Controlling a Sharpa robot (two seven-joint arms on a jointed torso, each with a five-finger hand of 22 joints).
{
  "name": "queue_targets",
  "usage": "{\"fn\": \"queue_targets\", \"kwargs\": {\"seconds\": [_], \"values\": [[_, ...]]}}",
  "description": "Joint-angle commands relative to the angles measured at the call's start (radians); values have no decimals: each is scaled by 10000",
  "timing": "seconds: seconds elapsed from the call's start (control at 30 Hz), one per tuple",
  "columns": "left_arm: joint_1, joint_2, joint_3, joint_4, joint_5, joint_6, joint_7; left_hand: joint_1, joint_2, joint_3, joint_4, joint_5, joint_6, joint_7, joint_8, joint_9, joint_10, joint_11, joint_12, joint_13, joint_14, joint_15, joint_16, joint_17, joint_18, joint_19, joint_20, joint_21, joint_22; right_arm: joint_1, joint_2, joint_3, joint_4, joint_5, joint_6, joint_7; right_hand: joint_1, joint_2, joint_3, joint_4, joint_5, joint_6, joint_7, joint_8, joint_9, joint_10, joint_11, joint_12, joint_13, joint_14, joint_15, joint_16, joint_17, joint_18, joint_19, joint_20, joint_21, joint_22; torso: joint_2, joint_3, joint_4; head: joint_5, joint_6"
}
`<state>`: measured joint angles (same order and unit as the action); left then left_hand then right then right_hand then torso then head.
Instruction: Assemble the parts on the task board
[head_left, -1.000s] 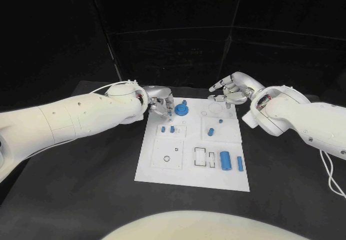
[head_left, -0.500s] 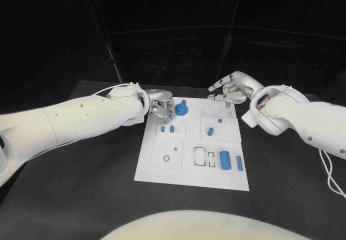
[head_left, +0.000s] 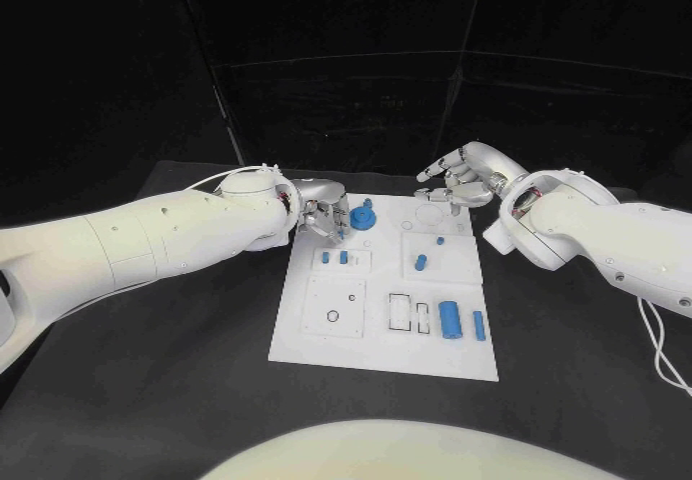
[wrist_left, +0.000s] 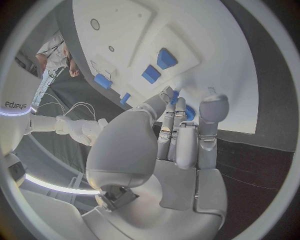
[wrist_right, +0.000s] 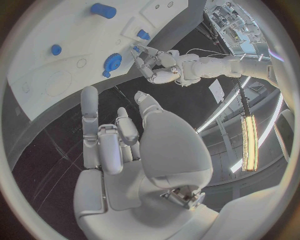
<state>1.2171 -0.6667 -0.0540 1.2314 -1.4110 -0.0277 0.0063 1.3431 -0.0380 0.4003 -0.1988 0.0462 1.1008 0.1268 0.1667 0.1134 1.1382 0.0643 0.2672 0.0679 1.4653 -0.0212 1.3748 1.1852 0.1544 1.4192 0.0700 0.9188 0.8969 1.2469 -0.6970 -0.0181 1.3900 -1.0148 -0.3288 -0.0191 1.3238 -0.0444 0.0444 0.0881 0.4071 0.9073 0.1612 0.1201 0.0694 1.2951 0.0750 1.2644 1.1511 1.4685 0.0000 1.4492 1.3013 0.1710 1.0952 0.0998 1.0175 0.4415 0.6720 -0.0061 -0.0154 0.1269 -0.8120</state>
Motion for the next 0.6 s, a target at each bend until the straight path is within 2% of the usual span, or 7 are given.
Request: {"fn": "queue_targets", "kwargs": {"seconds": [0.03,0.6], "values": [[-6,10,-7,-3,10,162,-182,-81,8,80,-3,5,26,2,-49,-13,63,-25,-66,0,324,-25,-18,-18,-162,9,17,-60,-20,17,-2,6,8,17,-14,91,50,79,11,87,43,-49,12,36,-9,-52,-23,-13,5,467,-57,-48,-8,138,-58,0,-46,-17,5,-3,-7,0,-13],[-14,39,-8,-20,5,276,-203,-138,-56,83,-13,6,-20,12,-110,-45,30,-11,-128,-10,314,-17,-21,-27,-169,-8,20,-43,11,17,-1,6,-1,17,-15,98,50,79,11,87,43,-49,12,36,-9,-52,-23,-13,5,467,-57,-48,-8,138,-58,0,-46,-17,1,1,-3,0,-51]]}}
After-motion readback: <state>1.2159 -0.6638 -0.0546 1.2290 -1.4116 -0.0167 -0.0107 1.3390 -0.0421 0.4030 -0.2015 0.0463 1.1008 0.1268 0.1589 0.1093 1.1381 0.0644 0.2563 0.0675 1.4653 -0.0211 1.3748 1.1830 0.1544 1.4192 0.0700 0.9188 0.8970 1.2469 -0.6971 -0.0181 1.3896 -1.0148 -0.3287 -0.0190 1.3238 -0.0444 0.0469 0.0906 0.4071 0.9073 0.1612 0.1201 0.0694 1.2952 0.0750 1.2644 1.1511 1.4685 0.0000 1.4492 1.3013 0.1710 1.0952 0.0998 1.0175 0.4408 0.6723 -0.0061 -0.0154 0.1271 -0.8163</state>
